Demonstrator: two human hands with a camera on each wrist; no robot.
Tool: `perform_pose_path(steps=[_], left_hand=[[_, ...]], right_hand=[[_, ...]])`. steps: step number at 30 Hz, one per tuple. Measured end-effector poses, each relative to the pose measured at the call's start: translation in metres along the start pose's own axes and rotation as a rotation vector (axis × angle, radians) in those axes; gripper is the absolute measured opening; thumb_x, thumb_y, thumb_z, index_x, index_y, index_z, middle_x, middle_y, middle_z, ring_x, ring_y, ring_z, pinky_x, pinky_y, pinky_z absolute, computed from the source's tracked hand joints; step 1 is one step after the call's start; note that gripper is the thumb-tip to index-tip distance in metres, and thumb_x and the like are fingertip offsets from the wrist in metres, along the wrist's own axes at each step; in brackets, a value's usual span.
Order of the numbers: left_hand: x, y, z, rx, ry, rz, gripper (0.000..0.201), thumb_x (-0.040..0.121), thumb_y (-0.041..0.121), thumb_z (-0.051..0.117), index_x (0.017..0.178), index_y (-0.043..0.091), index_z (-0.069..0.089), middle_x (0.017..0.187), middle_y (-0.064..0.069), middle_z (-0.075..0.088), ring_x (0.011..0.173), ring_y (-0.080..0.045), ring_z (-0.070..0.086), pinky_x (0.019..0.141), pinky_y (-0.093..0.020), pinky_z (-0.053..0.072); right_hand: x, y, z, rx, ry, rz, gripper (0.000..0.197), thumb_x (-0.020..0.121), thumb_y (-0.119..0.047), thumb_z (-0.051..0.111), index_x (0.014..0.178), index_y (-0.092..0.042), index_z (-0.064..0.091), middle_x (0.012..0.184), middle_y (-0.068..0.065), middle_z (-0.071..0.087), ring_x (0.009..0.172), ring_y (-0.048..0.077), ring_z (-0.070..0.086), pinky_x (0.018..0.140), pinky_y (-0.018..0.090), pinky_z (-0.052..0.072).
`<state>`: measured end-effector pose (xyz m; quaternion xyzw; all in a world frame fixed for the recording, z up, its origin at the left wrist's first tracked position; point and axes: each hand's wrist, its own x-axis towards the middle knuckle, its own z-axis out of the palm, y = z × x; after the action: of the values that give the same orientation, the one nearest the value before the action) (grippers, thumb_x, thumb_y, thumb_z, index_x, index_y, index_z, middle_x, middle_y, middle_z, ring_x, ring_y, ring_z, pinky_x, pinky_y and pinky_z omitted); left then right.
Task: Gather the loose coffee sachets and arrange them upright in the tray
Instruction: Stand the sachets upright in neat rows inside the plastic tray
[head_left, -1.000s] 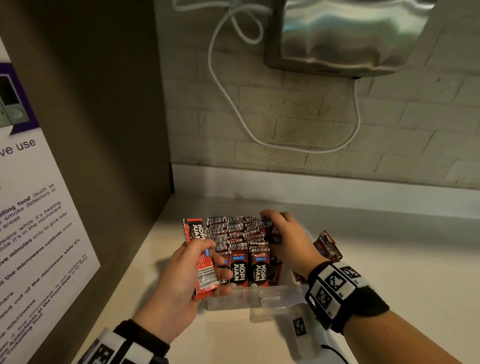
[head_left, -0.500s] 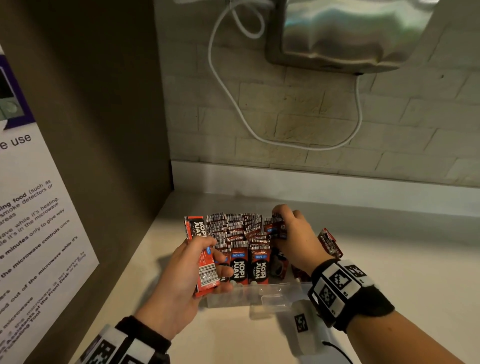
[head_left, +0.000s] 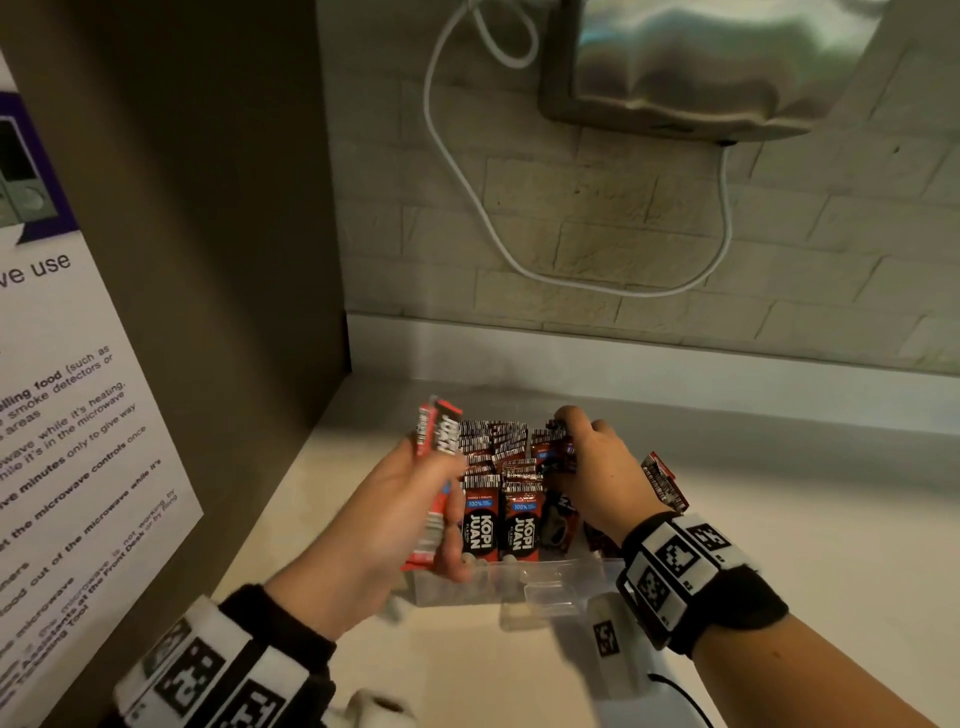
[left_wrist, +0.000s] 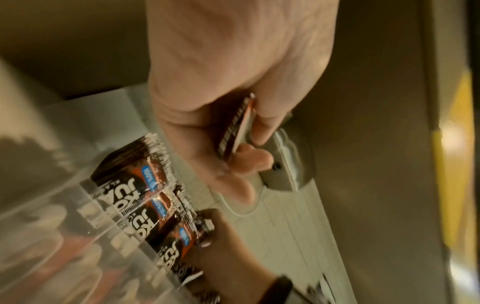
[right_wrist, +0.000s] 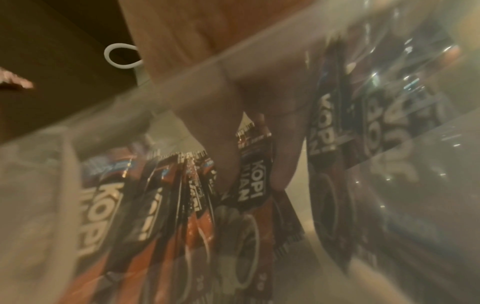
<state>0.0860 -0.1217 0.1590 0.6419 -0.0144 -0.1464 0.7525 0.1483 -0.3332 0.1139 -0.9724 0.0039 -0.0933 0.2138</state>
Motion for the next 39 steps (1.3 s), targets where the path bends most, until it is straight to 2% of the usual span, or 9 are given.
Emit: perform_pose_path(steps=[3, 6, 10, 12, 16, 21, 26, 30, 39], left_hand=[[-0.008, -0.002, 0.009, 0.253, -0.151, -0.008, 0.020, 0.094, 0.021, 0.056, 0.074, 0.019, 0.054, 0.058, 0.001, 0.044, 0.047, -0.013, 0.044, 0.055, -0.032, 0.047], [0.001, 0.010, 0.027, 0.385, -0.043, 0.100, 0.019, 0.092, 0.018, 0.057, 0.077, 0.019, 0.047, 0.058, 0.008, 0.038, 0.052, -0.008, 0.042, 0.055, -0.021, 0.044], [0.036, 0.031, 0.058, 0.123, -0.011, 0.043, 0.018, 0.095, 0.011, 0.051, 0.078, 0.016, 0.048, 0.083, -0.004, 0.053, 0.077, -0.014, 0.053, 0.076, -0.031, 0.049], [0.047, 0.035, 0.073, 0.062, -0.029, -0.008, 0.011, 0.098, 0.019, 0.048, 0.096, 0.011, 0.056, 0.093, -0.003, 0.053, 0.085, -0.016, 0.052, 0.080, -0.030, 0.046], [0.064, 0.035, 0.094, 0.053, -0.039, -0.045, 0.036, 0.100, 0.026, 0.044, 0.132, 0.010, 0.048, 0.125, -0.007, 0.052, 0.110, -0.021, 0.048, 0.101, -0.036, 0.039], [0.075, 0.027, 0.099, 0.094, -0.008, -0.065, 0.037, 0.101, 0.028, 0.043, 0.133, 0.011, 0.048, 0.134, -0.010, 0.050, 0.121, -0.026, 0.047, 0.100, -0.037, 0.039], [0.079, 0.024, 0.099, 0.113, -0.019, -0.076, 0.039, 0.100, 0.029, 0.043, 0.136, 0.012, 0.046, 0.136, -0.010, 0.048, 0.105, -0.018, 0.043, 0.092, -0.033, 0.037], [0.083, 0.023, 0.096, 0.113, -0.019, -0.081, 0.039, 0.100, 0.030, 0.045, 0.136, 0.014, 0.047, 0.139, -0.012, 0.047, 0.115, -0.022, 0.046, 0.104, -0.039, 0.038], [0.086, 0.022, 0.094, 0.151, -0.038, -0.079, 0.038, 0.100, 0.028, 0.044, 0.135, 0.012, 0.045, 0.114, -0.002, 0.043, 0.105, -0.015, 0.039, 0.089, -0.030, 0.032]], right_hand=[[0.001, 0.000, 0.000, 0.007, -0.005, -0.004, 0.049, 0.088, -0.014, 0.064, 0.130, -0.020, 0.039, 0.117, 0.009, 0.051, 0.102, 0.029, 0.058, 0.079, 0.032, 0.048], [0.001, 0.001, 0.001, 0.018, -0.003, -0.019, 0.050, 0.086, -0.014, 0.066, 0.129, -0.019, 0.041, 0.116, 0.008, 0.051, 0.101, 0.029, 0.057, 0.078, 0.030, 0.046], [0.001, 0.002, 0.000, 0.042, -0.004, -0.031, 0.050, 0.084, -0.013, 0.067, 0.127, -0.018, 0.043, 0.111, 0.008, 0.051, 0.095, 0.029, 0.057, 0.076, 0.032, 0.046], [0.000, 0.002, -0.001, 0.062, -0.007, -0.026, 0.050, 0.082, -0.013, 0.068, 0.125, -0.018, 0.044, 0.108, 0.006, 0.051, 0.093, 0.028, 0.057, 0.079, 0.035, 0.049], [-0.001, 0.002, -0.002, 0.088, -0.001, -0.028, 0.050, 0.081, -0.012, 0.069, 0.124, -0.017, 0.043, 0.105, 0.005, 0.051, 0.091, 0.026, 0.055, 0.081, 0.038, 0.049], [-0.002, 0.003, -0.002, 0.084, 0.007, -0.029, 0.052, 0.079, -0.012, 0.070, 0.123, -0.020, 0.042, 0.103, 0.003, 0.050, 0.089, 0.025, 0.055, 0.080, 0.040, 0.051], [-0.003, 0.002, -0.004, 0.093, -0.001, -0.022, 0.052, 0.082, -0.007, 0.065, 0.128, -0.016, 0.041, 0.108, 0.006, 0.049, 0.094, 0.026, 0.055, 0.081, 0.033, 0.049], [-0.005, 0.002, -0.004, 0.071, -0.034, -0.034, 0.070, 0.078, -0.003, 0.068, 0.137, -0.018, 0.033, 0.118, 0.009, 0.047, 0.105, 0.028, 0.053, 0.089, 0.035, 0.048], [-0.004, 0.002, 0.005, 0.027, 0.015, -0.045, 0.080, 0.078, -0.008, 0.069, 0.144, -0.017, 0.024, 0.118, 0.012, 0.048, 0.107, 0.031, 0.052, 0.090, 0.042, 0.049]])
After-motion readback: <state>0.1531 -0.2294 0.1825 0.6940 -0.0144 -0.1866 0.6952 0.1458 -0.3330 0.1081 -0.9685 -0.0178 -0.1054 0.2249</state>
